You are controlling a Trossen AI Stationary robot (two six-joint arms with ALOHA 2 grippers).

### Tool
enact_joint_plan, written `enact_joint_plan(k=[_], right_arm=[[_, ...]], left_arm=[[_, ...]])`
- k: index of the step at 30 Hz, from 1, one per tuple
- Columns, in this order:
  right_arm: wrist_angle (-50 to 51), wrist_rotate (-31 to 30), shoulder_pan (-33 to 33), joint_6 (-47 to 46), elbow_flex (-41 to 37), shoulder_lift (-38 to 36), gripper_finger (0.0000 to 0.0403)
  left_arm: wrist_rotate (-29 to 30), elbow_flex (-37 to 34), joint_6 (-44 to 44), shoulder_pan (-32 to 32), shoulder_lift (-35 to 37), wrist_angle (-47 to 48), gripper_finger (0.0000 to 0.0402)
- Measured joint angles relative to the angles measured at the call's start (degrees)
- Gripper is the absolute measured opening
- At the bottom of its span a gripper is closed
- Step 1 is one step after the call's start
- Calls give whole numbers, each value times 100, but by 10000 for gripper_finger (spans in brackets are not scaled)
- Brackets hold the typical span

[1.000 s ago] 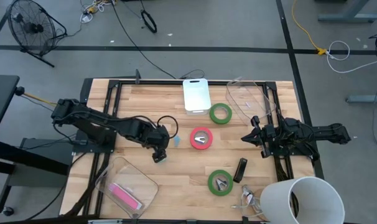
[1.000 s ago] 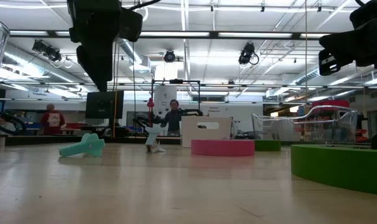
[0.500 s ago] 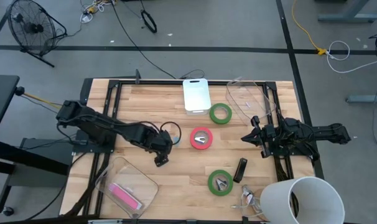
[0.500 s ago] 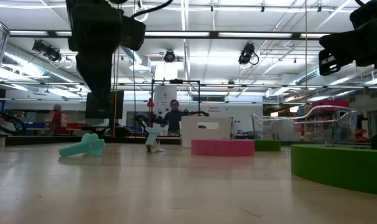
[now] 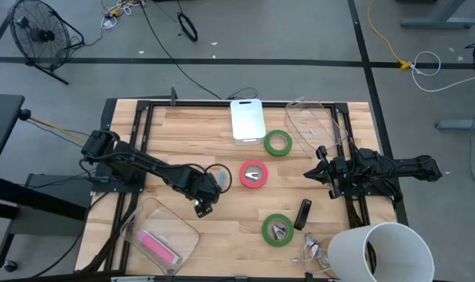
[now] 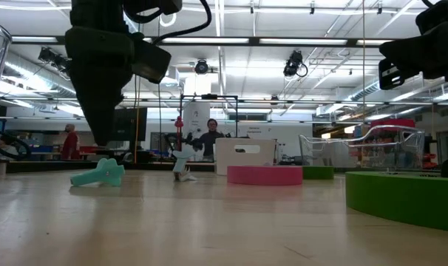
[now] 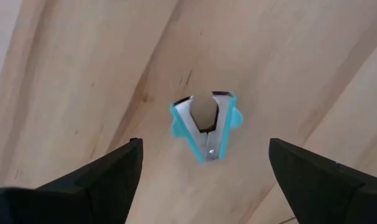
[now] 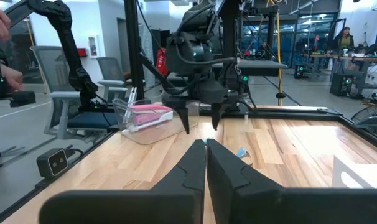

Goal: Pick and place Stapler, Stapler remover, tape
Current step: Put the green staple remover into the white bin

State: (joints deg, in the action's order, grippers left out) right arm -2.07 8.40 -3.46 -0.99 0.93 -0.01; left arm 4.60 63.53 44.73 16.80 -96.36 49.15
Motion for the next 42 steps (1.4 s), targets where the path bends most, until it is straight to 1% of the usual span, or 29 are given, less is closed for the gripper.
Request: enact_joint_plan(k=[8, 13, 21, 25, 33, 42], right_arm=[[0, 0, 0, 0, -1, 0, 20], [0, 0, 0, 1, 0, 0, 20], [1, 2, 0, 1, -2, 0, 20], [4, 1, 0, 0, -1, 0, 20], [4, 2, 0, 1, -2, 0, 20], [4, 0, 0, 0, 0, 0, 20]], left_arm=[[55, 0, 377, 11, -15, 10, 351], [66, 0, 636, 11, -196, -41, 352], [62, -2, 388, 6, -405, -45, 389], [-32, -3, 386, 6, -507, -195, 398], [61, -13, 406, -20, -657, -483, 388], [-100, -20, 404, -66, -885, -485, 382]])
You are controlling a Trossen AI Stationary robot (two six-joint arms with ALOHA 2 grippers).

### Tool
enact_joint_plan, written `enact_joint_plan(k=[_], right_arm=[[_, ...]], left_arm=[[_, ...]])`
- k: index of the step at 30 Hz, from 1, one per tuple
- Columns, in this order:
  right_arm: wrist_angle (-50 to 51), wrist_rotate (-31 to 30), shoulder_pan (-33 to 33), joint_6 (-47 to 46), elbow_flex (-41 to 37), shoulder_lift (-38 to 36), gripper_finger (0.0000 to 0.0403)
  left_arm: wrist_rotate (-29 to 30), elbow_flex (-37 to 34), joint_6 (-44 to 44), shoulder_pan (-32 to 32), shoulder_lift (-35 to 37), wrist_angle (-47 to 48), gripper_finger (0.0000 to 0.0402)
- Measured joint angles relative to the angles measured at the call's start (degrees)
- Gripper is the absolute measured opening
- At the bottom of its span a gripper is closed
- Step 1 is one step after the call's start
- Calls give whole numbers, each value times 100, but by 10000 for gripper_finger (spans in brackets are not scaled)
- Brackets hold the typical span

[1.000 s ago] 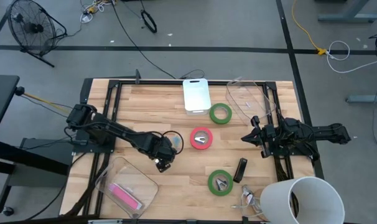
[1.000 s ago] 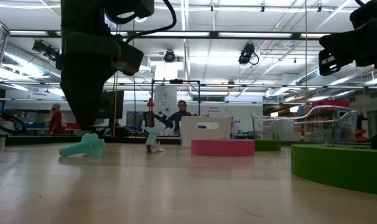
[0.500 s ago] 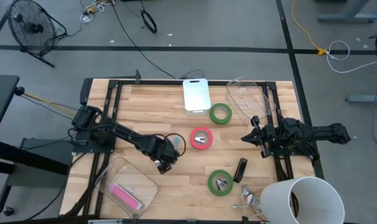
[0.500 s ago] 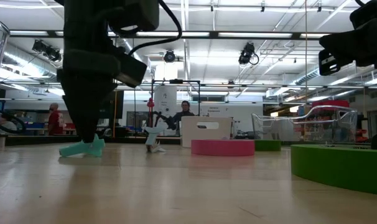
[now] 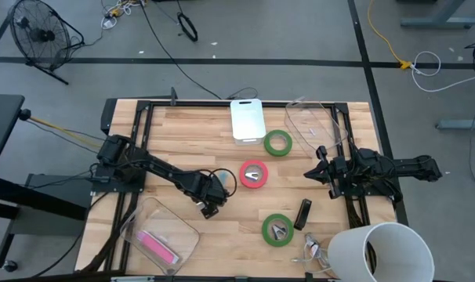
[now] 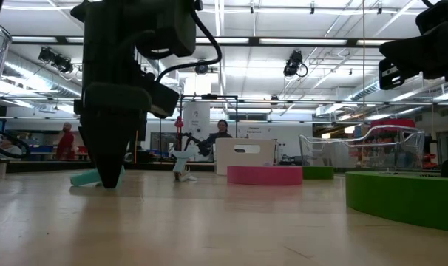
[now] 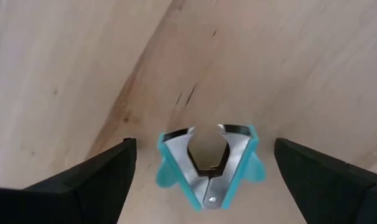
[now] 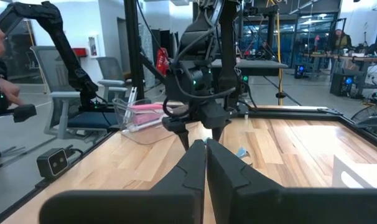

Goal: Pick and place Stapler, Stapler remover, tape
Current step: Put the green staple remover into the white bin

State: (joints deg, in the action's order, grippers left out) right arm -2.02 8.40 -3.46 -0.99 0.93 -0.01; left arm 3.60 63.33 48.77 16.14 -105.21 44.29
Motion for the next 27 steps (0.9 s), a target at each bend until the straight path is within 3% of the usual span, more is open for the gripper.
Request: enact_joint_plan(k=[8, 27], right_arm=[[0, 1, 0, 0, 0, 0, 20], [-2, 1, 0, 0, 0, 0, 20]], left_arm=[[-90, 0, 52, 0, -15, -31, 355], [-85, 2, 112, -20, -17, -23, 144]])
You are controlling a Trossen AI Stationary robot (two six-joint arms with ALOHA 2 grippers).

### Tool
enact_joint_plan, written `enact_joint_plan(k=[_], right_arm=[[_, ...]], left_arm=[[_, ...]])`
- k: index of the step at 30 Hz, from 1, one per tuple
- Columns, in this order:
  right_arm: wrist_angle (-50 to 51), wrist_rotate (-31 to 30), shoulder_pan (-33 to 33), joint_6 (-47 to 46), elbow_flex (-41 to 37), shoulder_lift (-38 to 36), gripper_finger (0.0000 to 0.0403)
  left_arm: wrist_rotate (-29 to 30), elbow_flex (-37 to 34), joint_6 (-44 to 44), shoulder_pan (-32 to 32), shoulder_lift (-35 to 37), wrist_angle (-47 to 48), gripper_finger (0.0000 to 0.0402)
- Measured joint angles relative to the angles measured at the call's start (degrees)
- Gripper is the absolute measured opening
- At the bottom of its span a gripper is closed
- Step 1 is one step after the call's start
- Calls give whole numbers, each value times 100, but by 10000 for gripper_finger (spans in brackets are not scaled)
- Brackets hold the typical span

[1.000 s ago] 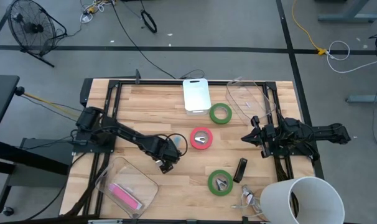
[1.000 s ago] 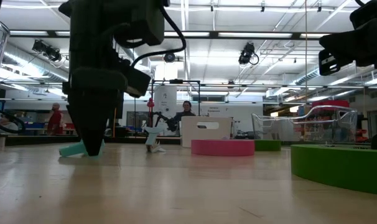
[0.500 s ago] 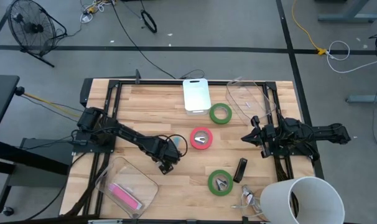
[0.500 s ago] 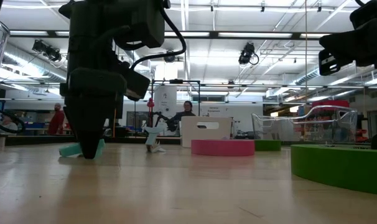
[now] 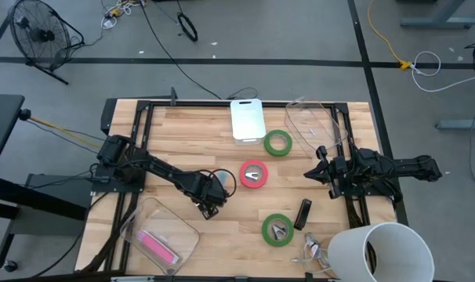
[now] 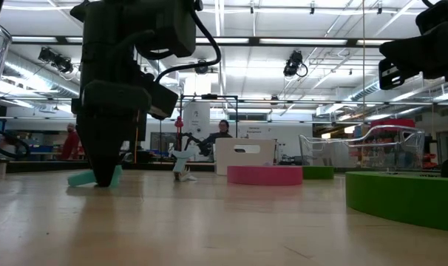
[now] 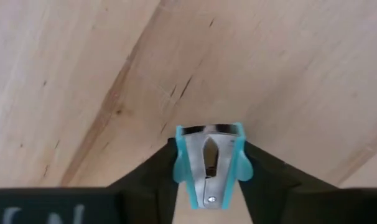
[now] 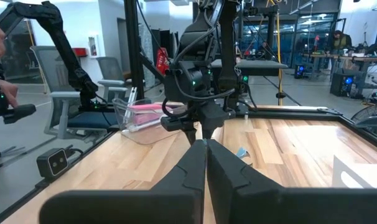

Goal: Pick and place Stapler, Stapler remover, tape
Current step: Put the green staple remover into the white bin

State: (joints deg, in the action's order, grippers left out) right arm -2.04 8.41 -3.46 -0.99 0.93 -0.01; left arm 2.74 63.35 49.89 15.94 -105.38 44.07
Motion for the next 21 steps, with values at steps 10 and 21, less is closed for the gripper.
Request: enact_joint_plan(k=[10, 21], right_arm=[[0, 0, 0, 0, -2, 0, 20], [-2, 1, 0, 1, -1, 0, 20]], left_arm=[[8, 31, -14, 0, 0, 44, 102], [161, 859, -612, -185, -4, 622, 97]])
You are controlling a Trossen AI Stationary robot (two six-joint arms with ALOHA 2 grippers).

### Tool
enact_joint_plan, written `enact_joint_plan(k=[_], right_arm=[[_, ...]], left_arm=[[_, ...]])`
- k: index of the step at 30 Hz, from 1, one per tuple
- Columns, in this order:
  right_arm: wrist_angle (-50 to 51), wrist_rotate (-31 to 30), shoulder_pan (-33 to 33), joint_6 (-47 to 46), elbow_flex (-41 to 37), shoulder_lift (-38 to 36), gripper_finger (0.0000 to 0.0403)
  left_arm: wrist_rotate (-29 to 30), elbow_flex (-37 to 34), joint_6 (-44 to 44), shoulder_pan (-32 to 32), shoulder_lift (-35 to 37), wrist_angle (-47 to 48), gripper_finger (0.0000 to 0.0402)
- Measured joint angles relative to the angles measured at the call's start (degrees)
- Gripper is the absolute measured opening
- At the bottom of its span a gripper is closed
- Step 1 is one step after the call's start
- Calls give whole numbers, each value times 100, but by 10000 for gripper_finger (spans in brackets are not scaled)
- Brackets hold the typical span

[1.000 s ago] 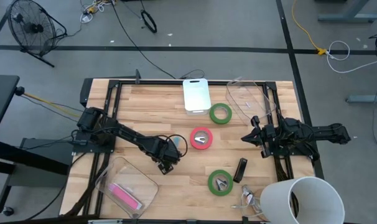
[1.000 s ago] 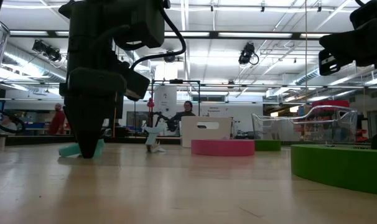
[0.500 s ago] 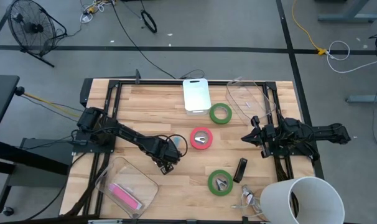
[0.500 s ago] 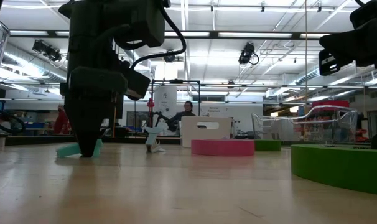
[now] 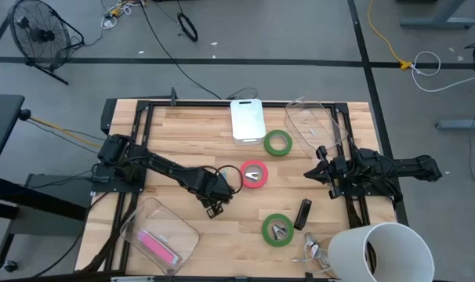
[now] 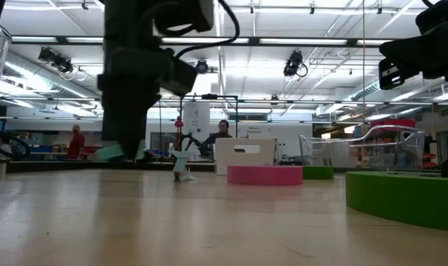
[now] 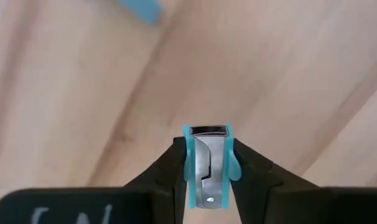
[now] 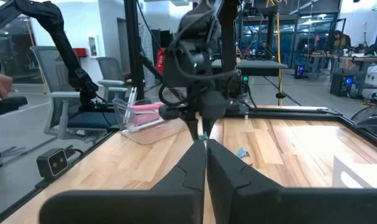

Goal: Pick and place Stapler, Stapler remover, tape
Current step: Put the green staple remover into the white bin

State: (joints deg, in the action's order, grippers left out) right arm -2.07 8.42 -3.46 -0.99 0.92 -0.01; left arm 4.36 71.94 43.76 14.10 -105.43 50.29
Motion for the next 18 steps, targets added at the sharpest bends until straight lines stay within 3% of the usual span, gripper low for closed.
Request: enact_joint_plan(k=[9, 18], right_arm=[[0, 0, 0, 0, -1, 0, 20], [0, -2, 0, 0, 0, 0, 20]], left_arm=[[250, 679, -835, -579, 0, 66, 115], [254, 1430, -1786, -1450, 0, 88, 101]])
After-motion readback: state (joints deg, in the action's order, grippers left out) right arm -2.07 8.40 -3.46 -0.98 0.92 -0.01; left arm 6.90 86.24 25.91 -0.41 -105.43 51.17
